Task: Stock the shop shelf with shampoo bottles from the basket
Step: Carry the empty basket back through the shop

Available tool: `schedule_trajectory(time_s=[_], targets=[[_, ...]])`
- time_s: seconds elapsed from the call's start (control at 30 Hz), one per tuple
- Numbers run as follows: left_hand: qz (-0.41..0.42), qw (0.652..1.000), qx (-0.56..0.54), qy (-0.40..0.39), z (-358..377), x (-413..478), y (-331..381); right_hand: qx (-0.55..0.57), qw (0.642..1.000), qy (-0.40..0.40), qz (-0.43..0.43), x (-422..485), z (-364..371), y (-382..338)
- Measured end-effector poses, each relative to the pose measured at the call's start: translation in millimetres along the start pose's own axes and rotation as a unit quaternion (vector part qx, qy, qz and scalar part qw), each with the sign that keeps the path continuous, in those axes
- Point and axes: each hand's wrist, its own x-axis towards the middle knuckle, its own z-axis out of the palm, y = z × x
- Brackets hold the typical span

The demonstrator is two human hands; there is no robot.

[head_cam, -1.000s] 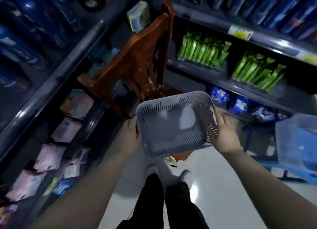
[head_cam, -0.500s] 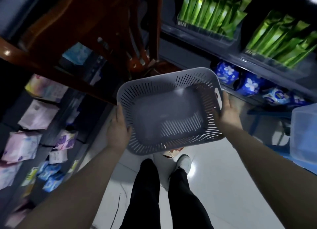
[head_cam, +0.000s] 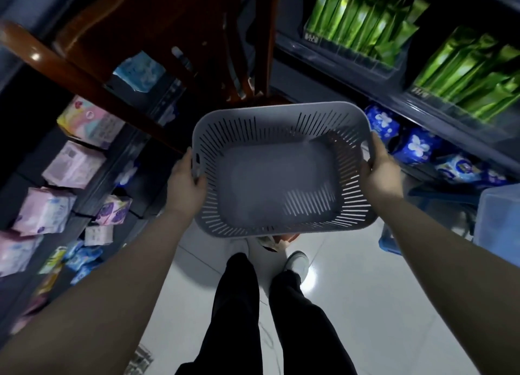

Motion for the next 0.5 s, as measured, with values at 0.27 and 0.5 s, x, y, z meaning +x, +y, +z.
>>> schedule_trajectory(time_s=[0.27,0.5], targets=[[0.052,0.997,-0.041,0.05,-53.0,-14.7,67.8,0.021,0.997,0.056,-0.039,-36.8,-69.2,-39.5],[0.069,0.994,-0.053,0.06,-99.7,-20.3,133.2,0.066,0.99,0.114,-0.06,-71.5,-137.3,-80.0]])
